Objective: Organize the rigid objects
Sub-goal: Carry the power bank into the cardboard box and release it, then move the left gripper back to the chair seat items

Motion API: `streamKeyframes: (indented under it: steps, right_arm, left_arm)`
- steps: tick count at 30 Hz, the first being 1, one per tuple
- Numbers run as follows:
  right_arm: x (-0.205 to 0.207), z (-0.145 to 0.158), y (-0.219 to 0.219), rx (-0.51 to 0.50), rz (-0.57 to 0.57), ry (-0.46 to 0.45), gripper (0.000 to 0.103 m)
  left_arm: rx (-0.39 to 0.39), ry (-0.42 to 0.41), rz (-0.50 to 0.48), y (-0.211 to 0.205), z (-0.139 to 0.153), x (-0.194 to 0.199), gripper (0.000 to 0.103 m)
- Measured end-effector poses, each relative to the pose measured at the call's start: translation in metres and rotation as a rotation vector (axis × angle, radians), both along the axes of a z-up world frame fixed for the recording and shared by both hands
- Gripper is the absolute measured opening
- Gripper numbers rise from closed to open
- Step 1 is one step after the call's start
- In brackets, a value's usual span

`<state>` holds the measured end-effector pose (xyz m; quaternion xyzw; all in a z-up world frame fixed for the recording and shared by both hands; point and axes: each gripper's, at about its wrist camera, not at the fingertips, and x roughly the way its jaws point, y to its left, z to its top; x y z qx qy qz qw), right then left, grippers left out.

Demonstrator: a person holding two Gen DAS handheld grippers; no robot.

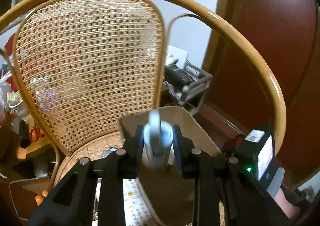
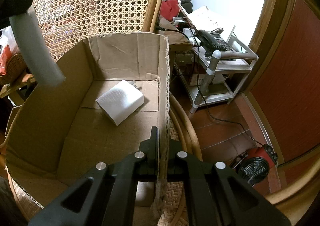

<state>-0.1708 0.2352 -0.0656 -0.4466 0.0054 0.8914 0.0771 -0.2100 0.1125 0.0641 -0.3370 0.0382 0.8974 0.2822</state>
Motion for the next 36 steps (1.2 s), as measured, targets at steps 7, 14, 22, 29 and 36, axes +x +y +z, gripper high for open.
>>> streamKeyframes:
  steps: [7,14,22,29,36]
  right_arm:
    - [0.0,0.001,0.002,-0.006,0.003,-0.001,0.006]
    - [0.0,0.002,0.0,-0.009,0.004,-0.003,0.006]
    - [-0.001,0.002,-0.001,-0.007,0.003,-0.003,0.006]
    - [-0.001,0.002,-0.001,-0.009,0.003,-0.004,0.006]
    - [-0.001,0.002,-0.002,-0.01,0.003,-0.004,0.006]
  left_arm:
    - [-0.069,-0.02,-0.042,0.037,-0.023,0.011,0.02]
    - [-0.105,-0.055,-0.043,0.044,-0.041,0.006,0.021]
    - [-0.118,-0.067,-0.043,0.042,-0.048,0.002,0.024]
    - [-0.117,-0.071,-0.041,0.04,-0.048,0.001,0.025]
    - [-0.105,-0.06,-0.026,0.033,-0.046,0.004,0.028]
